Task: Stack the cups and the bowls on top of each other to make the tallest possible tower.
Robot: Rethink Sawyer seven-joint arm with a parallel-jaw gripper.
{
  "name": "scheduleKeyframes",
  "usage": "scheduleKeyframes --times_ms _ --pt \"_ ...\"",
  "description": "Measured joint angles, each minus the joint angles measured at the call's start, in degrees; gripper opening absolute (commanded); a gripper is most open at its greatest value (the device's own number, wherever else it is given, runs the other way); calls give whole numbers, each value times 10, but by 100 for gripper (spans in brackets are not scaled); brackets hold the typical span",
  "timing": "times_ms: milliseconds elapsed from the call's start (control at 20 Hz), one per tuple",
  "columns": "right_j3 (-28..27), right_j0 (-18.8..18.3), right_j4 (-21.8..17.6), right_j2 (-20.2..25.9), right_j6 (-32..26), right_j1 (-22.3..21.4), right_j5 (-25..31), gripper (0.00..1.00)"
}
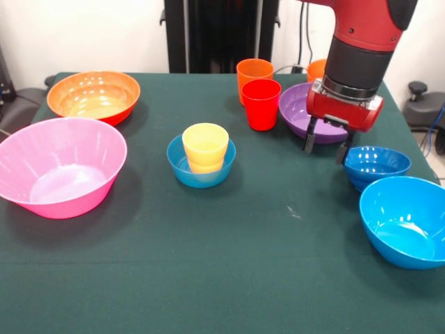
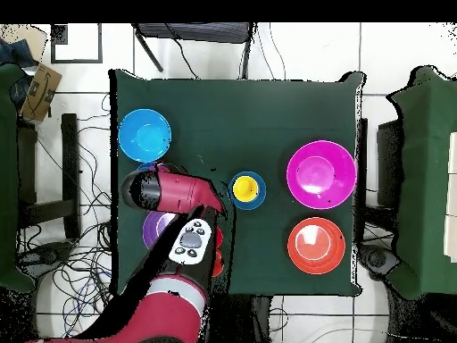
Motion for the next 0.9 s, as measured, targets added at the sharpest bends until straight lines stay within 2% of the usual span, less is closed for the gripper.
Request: scheduleKeyframes --times_ms 900 --pt "0 0 -11 7 0 -3 0 100"
